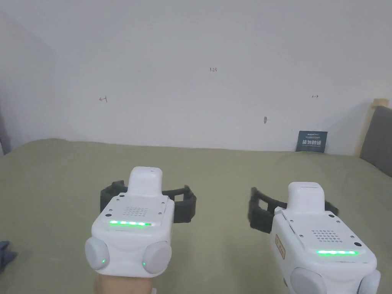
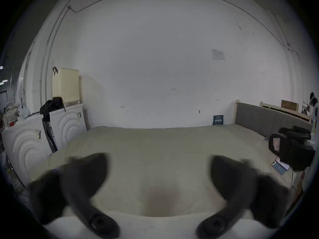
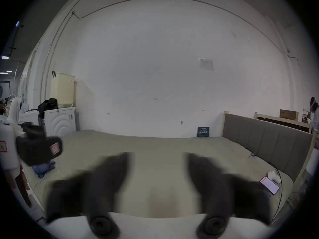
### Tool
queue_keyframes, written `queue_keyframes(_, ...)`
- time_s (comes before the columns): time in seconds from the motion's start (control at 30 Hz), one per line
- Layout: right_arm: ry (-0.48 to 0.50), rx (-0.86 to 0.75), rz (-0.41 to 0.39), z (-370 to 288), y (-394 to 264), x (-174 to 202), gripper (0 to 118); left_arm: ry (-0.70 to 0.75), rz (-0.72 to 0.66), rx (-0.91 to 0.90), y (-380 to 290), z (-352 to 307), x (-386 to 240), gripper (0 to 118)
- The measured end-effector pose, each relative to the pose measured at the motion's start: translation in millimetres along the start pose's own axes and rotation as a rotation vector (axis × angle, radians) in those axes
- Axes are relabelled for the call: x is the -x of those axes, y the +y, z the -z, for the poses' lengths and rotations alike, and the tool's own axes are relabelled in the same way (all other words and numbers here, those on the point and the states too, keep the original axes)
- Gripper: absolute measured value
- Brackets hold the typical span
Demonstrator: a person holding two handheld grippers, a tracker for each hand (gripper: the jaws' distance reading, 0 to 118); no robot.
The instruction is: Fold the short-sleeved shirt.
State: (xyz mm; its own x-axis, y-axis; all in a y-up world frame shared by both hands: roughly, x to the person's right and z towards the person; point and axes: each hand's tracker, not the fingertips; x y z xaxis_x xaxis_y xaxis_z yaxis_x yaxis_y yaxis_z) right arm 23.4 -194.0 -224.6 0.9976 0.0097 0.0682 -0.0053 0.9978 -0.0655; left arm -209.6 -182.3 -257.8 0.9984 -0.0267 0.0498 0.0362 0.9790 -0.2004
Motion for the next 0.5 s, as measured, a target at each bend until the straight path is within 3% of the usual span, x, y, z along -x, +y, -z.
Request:
queue_keyframes(0.03, 0.001, 0.002, 0.005, -0.7, 0.6, -1.7, 117, 0.010, -0.002, -0.023, 1.6, 0.1, 2.2, 118)
queue_keyframes(0.3, 0.009, -0.021, 0.001, -9.3, 3.6, -1.7, 118, 0.022, -0.023, -0.042, 1.3, -14.1, 2.4, 118)
queue_keyframes(0.4, 0.002, -0.034, -0.008, -12.6, 1.3, 2.1, 118, 0.027, 0.078, -0.032, -0.2, -18.2, -3.8, 118)
queue_keyframes(0.5, 0.021, -0.038, -0.011, -15.0, 2.6, 4.4, 118, 0.048, 0.085, -0.024, -1.6, -24.0, -10.0, 118)
